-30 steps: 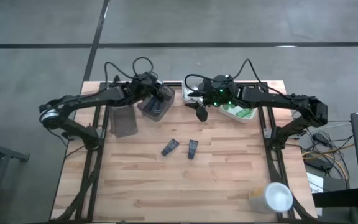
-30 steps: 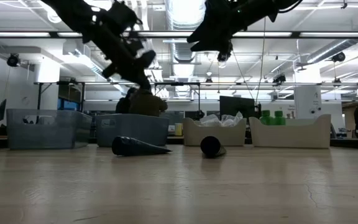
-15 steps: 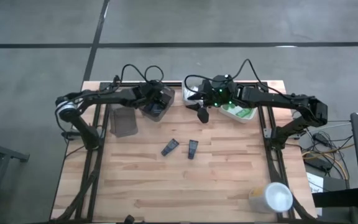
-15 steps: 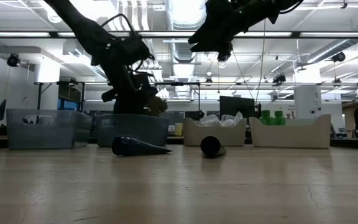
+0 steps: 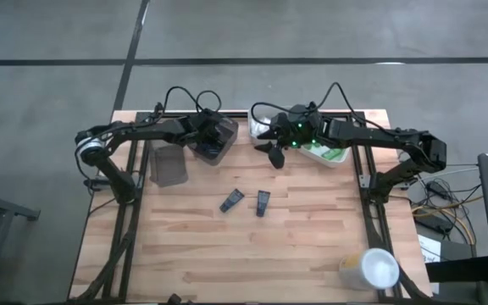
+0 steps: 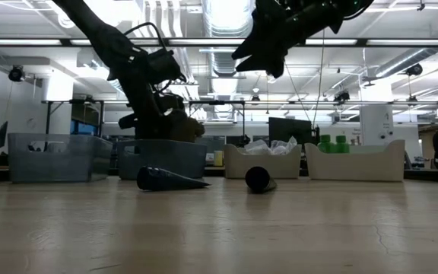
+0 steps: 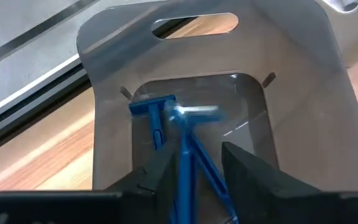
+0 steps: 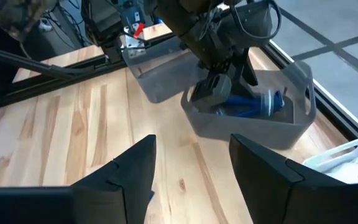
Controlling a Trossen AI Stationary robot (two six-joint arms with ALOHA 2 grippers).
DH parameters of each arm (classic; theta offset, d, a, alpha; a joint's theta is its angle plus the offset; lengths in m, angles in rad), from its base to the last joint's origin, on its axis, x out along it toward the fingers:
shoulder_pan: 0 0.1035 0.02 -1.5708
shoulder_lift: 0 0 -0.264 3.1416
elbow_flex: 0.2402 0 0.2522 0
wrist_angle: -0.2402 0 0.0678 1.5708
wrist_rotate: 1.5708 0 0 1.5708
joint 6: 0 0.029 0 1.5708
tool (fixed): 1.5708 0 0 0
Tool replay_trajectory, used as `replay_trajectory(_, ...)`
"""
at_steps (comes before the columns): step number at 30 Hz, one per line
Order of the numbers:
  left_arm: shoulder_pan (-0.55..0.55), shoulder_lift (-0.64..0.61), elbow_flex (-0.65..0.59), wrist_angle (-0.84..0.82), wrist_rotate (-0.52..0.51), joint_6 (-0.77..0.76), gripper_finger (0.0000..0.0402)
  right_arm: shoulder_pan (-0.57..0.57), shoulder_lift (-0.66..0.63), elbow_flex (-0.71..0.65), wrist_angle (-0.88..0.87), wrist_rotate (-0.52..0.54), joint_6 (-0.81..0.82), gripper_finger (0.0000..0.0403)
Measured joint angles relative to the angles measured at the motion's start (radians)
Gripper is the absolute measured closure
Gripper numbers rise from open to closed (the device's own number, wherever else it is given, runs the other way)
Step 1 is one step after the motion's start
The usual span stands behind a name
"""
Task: Pick & Place Travel size toiletries
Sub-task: Put the razor into the right black bin, then put the left shaving cream into the left black bin
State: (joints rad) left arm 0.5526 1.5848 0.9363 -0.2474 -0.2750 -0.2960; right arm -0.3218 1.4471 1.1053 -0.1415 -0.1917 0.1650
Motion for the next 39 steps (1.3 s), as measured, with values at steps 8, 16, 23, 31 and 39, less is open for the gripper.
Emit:
replay_trajectory(8,0.001,-0.010,0.025,-0.005,0.035,-0.018,0.0217,0.002,0.000,0.015,-0.002,-0.008,0.029,0.0179)
replay_trajectory(16,-0.068,-0.139,0.103,0.007,0.144,0.080,0.0214,0.010,-0.001,0.014,-0.007,-0.127,0.073,0.0165)
replay_trajectory(23,-0.261,-0.306,0.106,-0.004,0.060,0.136,0.0216,0.030,-0.033,0.013,-0.121,-0.135,0.064,0.0176)
replay_trajectory(31,-0.503,-0.345,0.100,-0.069,0.026,0.100,0.0216,0.084,-0.037,-0.004,-0.273,-0.132,0.034,0.0197)
replay_trajectory(39,-0.603,-0.267,0.070,-0.077,0.064,-0.021,0.0216,0.147,-0.038,-0.028,-0.274,-0.131,0.042,0.0209)
